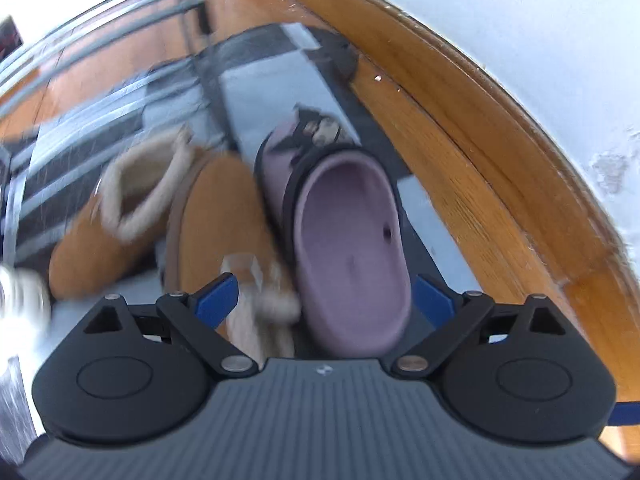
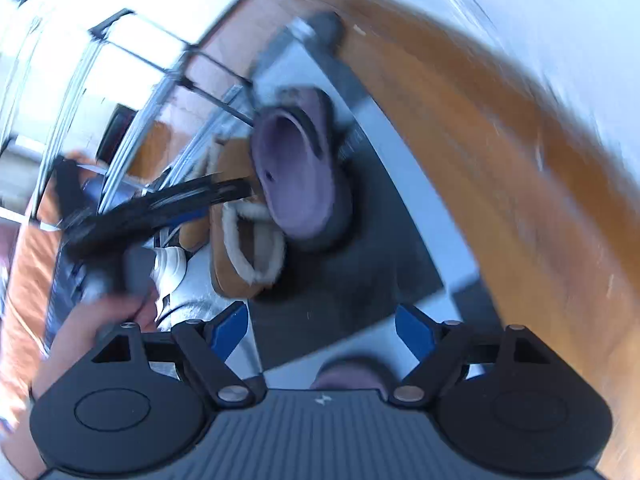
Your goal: Organize scattered shoes
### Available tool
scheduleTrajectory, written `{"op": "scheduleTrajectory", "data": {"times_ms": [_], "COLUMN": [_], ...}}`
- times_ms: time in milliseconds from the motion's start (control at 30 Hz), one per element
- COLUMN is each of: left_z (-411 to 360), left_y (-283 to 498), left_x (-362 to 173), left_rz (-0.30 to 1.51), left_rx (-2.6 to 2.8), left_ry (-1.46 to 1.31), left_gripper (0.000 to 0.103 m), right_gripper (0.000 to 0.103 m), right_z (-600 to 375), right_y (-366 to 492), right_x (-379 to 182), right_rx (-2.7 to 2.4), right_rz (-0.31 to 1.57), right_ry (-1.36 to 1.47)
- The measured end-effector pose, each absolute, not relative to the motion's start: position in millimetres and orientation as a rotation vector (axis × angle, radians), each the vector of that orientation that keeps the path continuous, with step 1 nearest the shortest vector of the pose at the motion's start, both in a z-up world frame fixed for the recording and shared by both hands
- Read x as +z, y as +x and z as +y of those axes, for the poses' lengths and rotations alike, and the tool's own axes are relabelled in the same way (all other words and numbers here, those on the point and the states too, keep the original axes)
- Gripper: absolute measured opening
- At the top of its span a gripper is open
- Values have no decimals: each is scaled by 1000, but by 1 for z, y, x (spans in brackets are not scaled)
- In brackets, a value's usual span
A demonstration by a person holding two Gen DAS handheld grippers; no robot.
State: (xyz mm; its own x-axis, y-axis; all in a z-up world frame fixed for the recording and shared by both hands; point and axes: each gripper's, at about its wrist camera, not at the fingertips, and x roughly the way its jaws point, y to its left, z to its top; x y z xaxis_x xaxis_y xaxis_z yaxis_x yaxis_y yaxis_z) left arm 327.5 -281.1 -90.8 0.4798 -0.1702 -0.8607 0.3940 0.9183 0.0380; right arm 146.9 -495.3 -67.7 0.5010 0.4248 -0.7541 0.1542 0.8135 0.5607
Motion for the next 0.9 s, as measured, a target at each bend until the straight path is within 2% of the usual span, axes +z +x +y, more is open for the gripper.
{"op": "scheduleTrajectory", "data": {"times_ms": [100,233,300,333,367,400,567,733,900], "left_z": [-299,-332,-342,-343,-342,-341,-325,-332,-348], "left_y": [345,374,381,382,384,386,381,337,289], "left_x": [-105,-137,-148,-147,-147,-146,-133,-118,-100], "left_rz": [981,1040,1065,1033,1044,1054,1082,970,898], "left_rx": [-271,-232,-218,-191,-169,-148,-126,-215,-382], "left_ry": [329,480,531,536,523,511,352,471,657], "left_gripper": [95,96,102,62,26,13,11,13,13], "right_gripper": [90,90,90,90,90,90,91,91,91], "right_z": [-488,-496,-501,-503,-505,-505,-501,-511,-516], "right_y": [159,182,191,192,190,186,143,135,115], "right_x": [-59,-62,-67,-68,-72,-75,-86,-114,-106], "right_rx": [206,162,164,163,154,138,94,87,62], "right_rz": [987,967,961,959,963,970,923,964,946], "right_ry": [494,454,443,439,430,417,411,563,596]}}
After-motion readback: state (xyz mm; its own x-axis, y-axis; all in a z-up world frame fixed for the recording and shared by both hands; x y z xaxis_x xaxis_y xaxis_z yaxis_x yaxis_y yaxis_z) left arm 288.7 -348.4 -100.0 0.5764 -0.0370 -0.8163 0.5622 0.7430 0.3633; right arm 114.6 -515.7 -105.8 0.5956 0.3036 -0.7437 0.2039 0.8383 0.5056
